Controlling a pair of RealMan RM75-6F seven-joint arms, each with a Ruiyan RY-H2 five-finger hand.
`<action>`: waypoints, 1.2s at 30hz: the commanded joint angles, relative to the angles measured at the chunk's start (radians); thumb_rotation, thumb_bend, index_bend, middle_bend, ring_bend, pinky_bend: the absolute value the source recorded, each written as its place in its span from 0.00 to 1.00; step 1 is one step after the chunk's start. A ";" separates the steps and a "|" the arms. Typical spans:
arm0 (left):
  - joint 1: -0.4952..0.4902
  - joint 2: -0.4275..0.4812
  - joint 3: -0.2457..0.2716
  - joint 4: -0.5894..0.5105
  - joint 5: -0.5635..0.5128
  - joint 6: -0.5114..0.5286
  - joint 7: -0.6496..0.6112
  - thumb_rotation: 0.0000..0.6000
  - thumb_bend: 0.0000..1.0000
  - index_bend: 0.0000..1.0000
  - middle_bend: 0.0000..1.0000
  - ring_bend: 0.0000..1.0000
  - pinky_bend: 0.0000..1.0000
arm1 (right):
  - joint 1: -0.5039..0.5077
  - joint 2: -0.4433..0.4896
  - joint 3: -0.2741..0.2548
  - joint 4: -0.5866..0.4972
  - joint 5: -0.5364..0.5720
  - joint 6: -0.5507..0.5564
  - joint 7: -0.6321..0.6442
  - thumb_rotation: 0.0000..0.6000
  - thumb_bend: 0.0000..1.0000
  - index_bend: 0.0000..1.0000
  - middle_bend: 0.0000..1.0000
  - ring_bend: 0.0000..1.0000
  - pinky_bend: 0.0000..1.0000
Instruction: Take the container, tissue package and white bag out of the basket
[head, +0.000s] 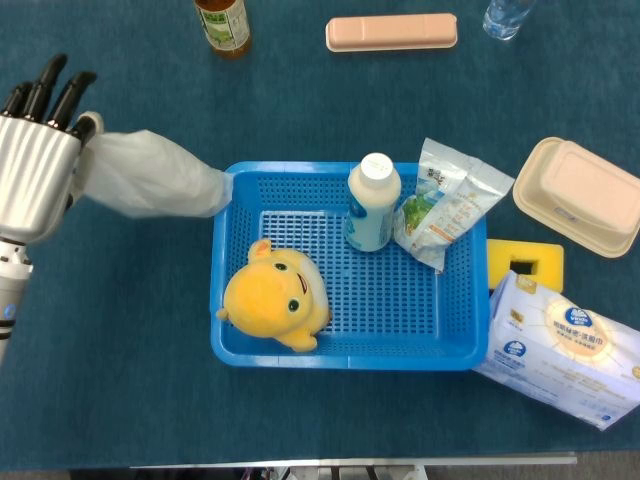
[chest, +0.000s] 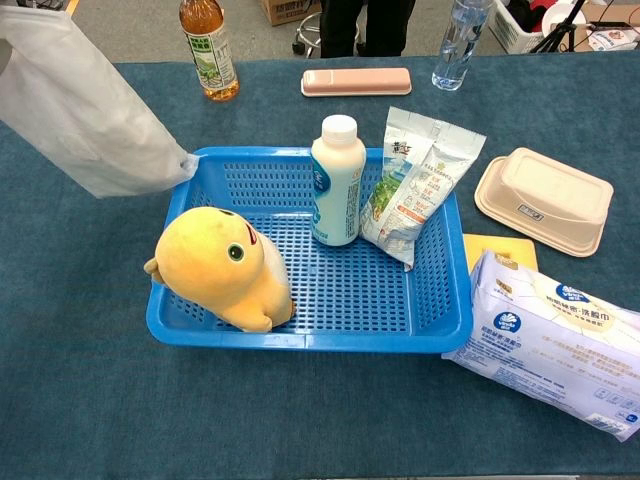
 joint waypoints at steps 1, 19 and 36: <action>0.011 -0.004 0.003 0.012 -0.029 -0.006 -0.016 1.00 0.50 0.37 0.21 0.12 0.32 | 0.001 0.002 0.000 -0.005 0.001 -0.003 -0.006 1.00 0.00 0.18 0.38 0.38 0.71; 0.070 0.003 -0.008 0.024 0.010 0.091 -0.168 1.00 0.09 0.16 0.13 0.14 0.33 | -0.008 0.028 -0.008 -0.047 0.017 -0.018 -0.067 1.00 0.00 0.18 0.38 0.38 0.71; 0.256 0.009 0.102 0.117 0.077 0.233 -0.463 1.00 0.09 0.39 0.25 0.19 0.36 | -0.116 0.022 0.001 -0.168 0.137 0.089 -0.587 1.00 0.00 0.19 0.39 0.38 0.60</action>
